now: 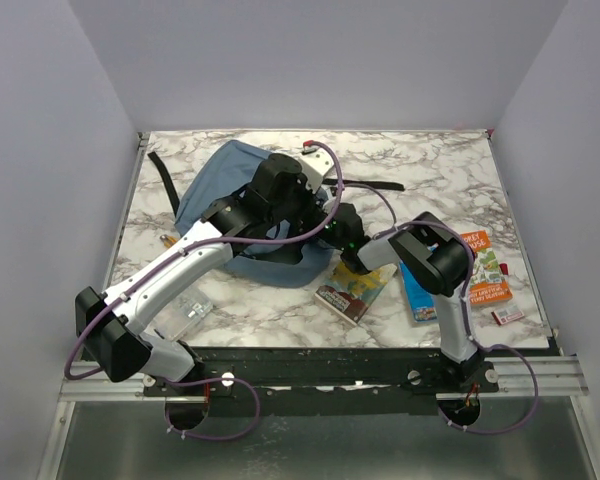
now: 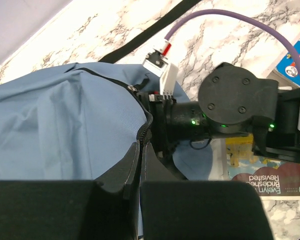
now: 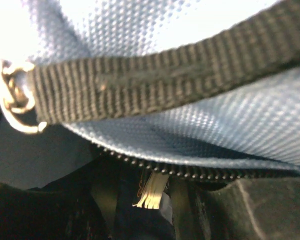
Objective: Pack the student bag
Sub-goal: Place the book in the student bag.
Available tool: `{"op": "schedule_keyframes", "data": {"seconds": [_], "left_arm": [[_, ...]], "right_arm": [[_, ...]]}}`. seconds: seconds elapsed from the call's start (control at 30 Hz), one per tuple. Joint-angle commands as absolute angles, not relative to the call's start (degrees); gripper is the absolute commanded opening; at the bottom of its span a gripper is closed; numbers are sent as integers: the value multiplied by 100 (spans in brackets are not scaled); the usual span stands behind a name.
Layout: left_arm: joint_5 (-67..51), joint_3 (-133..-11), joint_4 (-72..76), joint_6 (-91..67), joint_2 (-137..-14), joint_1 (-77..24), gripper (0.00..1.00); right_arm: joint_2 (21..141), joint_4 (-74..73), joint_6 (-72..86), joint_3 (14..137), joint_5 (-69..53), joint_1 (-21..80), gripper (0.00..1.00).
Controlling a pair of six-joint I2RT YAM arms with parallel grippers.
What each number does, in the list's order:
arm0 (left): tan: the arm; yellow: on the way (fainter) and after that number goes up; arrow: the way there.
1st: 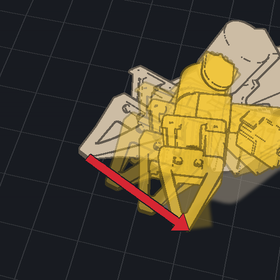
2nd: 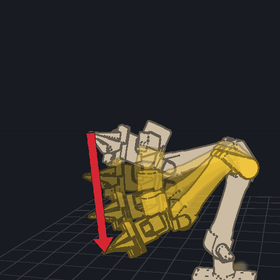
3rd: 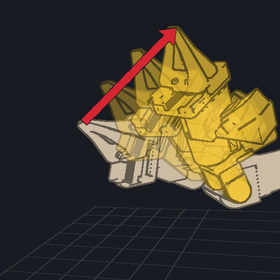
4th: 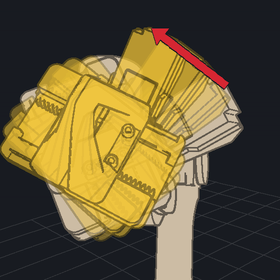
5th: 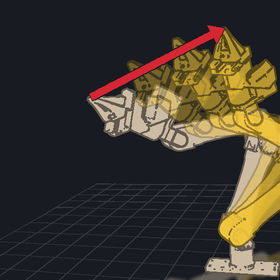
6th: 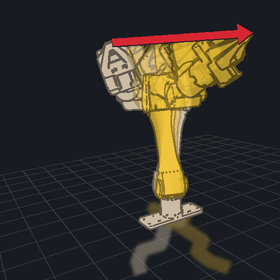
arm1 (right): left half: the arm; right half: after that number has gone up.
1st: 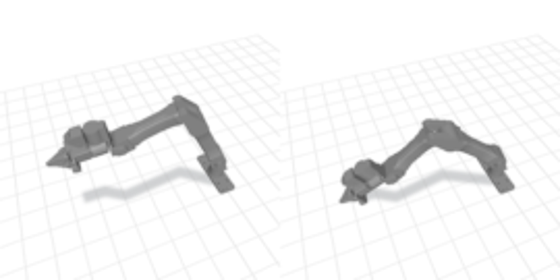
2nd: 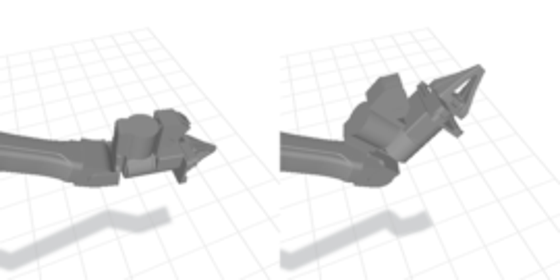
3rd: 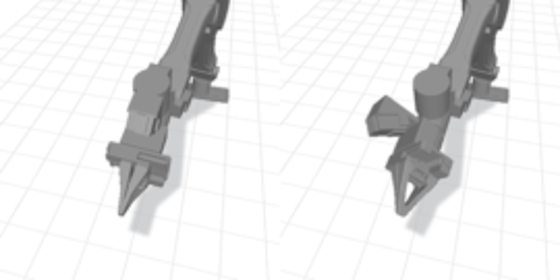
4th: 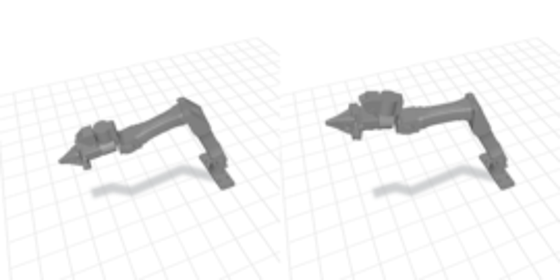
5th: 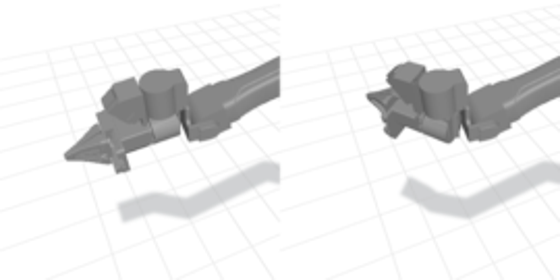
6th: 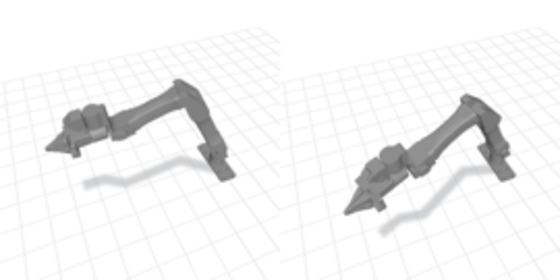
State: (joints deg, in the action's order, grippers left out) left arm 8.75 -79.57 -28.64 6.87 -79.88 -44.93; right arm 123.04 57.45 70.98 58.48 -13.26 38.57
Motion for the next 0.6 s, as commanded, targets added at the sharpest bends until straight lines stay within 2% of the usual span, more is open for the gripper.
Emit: {"op": "schedule_keyframes", "data": {"seconds": [0.0, 0.33, 0.4, 0.43, 0.47, 0.5, 0.57], "left_arm": [[562, -8050, -2405, 438, -7954, -4341, 0], [435, -8051, -2421, 483, -8056, -4290, 0], [439, -8035, -2407, 516, -8084, -4281, 0], [444, -8025, -2398, 531, -8109, -4280, 0], [448, -8033, -2398, 540, -8128, -4285, 0], [435, -8042, -2401, 549, -8134, -4283, 0], [387, -8063, -2385, 615, -8136, -4280, 0]], "right_arm": [[11794, 5417, 7134, 5413, -1320, 3857, 46], [10743, 4618, 6952, 4706, -1024, 3823, 47], [10629, 4485, 6946, 4668, -1004, 3801, 45], [10594, 4418, 6892, 4694, -995, 3797, 40], [10608, 4356, 6838, 4738, -998, 3799, 29], [10645, 4326, 6819, 4773, -1026, 3793, 2], [10739, 4726, 6855, 4756, -1313, 3773, 0]]}}
